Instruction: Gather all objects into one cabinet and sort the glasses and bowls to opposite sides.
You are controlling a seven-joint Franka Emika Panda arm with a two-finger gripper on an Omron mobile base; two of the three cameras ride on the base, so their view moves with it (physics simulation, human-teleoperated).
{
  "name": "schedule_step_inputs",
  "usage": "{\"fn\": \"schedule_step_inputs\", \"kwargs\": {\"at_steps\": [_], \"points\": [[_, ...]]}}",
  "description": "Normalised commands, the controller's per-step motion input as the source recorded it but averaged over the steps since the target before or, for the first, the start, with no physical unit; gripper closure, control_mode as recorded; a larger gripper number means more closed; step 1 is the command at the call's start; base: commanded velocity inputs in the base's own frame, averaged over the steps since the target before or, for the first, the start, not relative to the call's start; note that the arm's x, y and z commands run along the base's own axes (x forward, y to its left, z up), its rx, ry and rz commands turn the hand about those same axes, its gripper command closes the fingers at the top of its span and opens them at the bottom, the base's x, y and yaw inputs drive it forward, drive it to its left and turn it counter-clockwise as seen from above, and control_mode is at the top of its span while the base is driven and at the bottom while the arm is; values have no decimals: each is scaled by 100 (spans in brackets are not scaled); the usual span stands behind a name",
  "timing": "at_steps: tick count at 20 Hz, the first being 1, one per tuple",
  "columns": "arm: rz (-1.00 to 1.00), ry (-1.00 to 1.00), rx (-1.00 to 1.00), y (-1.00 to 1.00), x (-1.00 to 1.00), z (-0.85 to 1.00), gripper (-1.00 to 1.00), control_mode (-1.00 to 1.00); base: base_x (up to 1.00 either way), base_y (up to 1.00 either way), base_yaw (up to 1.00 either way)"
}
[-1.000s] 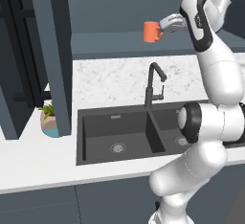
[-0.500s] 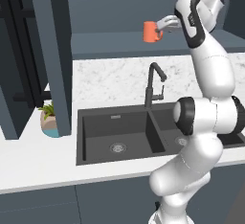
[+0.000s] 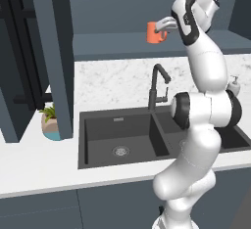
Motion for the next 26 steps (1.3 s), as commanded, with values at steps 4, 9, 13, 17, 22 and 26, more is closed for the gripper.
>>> {"fn": "schedule_step_inputs", "kwargs": {"at_steps": [4, 9, 13, 17, 22, 26], "points": [[0, 0, 0, 0, 28, -12, -100, -100, 0, 0, 0], [0, -1, 0, -15, 0, -2, 100, -100, 0, 0, 0], [0, 0, 0, -25, -16, 0, 100, -100, 0, 0, 0], [4, -2, 4, -19, -34, 8, 100, -100, 0, 0, 0], [11, -3, 11, 0, -72, 67, 100, -100, 0, 0, 0], [7, -12, 1, -15, -100, 28, 100, -100, 0, 0, 0]]}}
